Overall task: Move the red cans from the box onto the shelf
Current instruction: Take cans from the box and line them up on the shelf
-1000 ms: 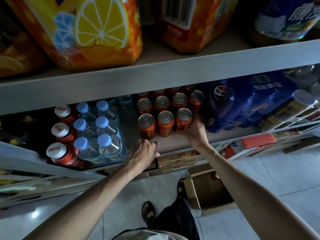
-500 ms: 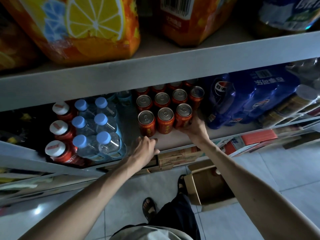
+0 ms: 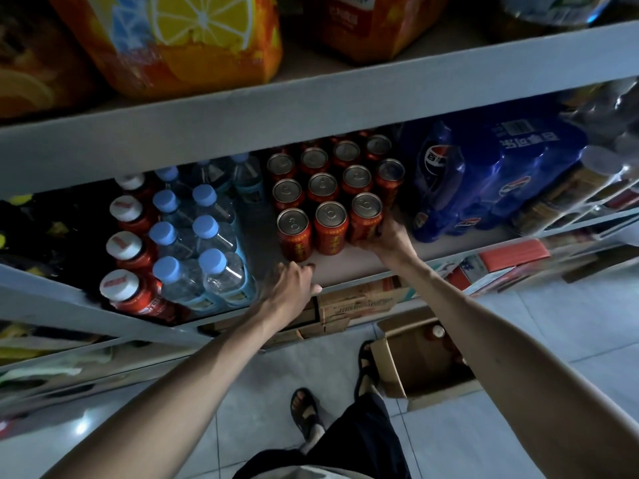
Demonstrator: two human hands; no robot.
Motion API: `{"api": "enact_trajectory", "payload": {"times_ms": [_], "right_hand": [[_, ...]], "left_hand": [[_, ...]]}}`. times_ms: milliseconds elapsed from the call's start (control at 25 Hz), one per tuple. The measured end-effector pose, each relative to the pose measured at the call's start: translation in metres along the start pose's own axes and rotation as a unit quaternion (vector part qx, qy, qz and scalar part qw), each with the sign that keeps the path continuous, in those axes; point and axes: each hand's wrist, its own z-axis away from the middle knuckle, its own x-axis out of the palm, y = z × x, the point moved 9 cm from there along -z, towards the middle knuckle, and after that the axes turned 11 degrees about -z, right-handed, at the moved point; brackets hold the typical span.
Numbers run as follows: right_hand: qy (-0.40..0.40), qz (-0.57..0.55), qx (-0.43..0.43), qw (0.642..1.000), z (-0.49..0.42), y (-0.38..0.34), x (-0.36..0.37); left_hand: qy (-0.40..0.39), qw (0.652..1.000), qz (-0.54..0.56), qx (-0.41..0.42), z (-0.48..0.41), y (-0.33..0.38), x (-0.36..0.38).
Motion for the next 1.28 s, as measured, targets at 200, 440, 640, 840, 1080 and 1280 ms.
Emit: {"api": "enact_trajectory", "payload": {"times_ms": [200,440,640,840,1080,1280], "right_hand": [[0.006,0.002,0.017,1.000,0.005,-0.004,-0.001],[0.052,0.033,-0.007,0.998,0.077,0.000,-0.047],[0.059,0.046,0.041,0.996,0.197,0.074,-0.130],[0.113,0.036,0.141,0.983,0.287,0.169,-0.219],[0.142,0.022,0.251,0.957,0.308,0.321,-0.272],[0.105,0.065,0.338,0.933,0.263,0.555,-0.241]], "left_hand": [[-0.019,0.999,0.042,0.000,0.001,-0.001,0.001],[0.091,0.996,0.018,0.002,0.019,0.027,-0.037],[0.024,0.979,0.173,0.109,0.031,0.158,-0.048],[-0.219,0.926,0.225,0.208,0.041,0.319,-0.001],[-0.298,0.895,0.226,0.243,-0.003,0.444,0.092],[-0.374,0.867,0.264,0.199,-0.107,0.535,0.307]]}}
